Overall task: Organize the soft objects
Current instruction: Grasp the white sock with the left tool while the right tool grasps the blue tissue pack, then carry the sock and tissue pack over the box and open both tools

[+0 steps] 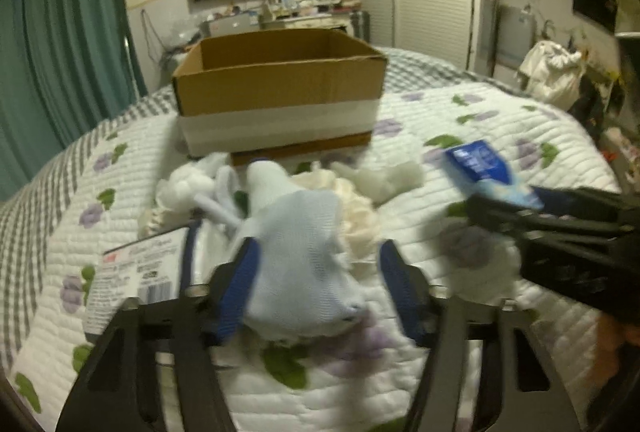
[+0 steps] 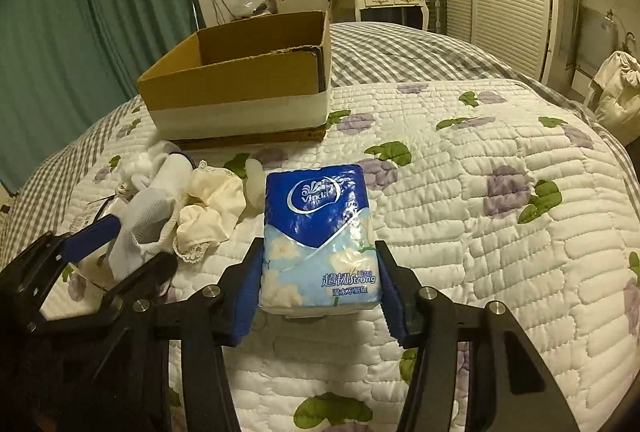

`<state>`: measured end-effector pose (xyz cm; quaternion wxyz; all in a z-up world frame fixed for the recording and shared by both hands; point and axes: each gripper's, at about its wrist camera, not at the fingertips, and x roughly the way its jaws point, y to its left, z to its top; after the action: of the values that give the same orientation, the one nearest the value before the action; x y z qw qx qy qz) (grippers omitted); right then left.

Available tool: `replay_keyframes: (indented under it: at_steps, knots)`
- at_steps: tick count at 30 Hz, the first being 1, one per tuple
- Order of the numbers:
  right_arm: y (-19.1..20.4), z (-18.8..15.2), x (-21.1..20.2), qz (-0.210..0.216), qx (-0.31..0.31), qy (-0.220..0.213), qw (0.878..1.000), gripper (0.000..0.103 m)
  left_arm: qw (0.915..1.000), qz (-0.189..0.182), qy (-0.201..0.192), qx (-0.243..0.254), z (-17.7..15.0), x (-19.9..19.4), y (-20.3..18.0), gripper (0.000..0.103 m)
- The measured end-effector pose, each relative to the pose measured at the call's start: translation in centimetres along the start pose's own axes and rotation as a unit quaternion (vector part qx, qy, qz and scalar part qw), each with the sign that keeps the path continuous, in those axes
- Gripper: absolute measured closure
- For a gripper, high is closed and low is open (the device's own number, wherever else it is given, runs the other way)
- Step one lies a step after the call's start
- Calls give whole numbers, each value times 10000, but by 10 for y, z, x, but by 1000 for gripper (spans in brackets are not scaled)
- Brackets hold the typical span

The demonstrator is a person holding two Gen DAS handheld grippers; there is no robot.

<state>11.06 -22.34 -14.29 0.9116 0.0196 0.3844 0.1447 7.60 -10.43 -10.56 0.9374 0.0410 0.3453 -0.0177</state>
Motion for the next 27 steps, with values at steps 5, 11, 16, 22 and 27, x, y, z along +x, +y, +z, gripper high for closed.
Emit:
replay_keyframes:
  at_steps: [5,11,16,22,27]
  knots:
    - [-2,-1,-3,-16,8,-34,10000,51,10000,-43,72,54,-2,4,8,59]
    - [6,-1,-22,-86,-67,-117,9999,51,9991,-249,343,-69,-2,18,18,59]
    - [22,2,-49,-131,-199,-290,9993,51,9989,-322,287,-192,2,2,23,75]
    - [51,29,-94,-89,-432,-805,9958,51,9973,-666,-94,-295,31,-49,39,76]
    - [71,77,-120,-72,-696,-1262,9895,51,9944,-850,-550,-292,78,-85,55,76]
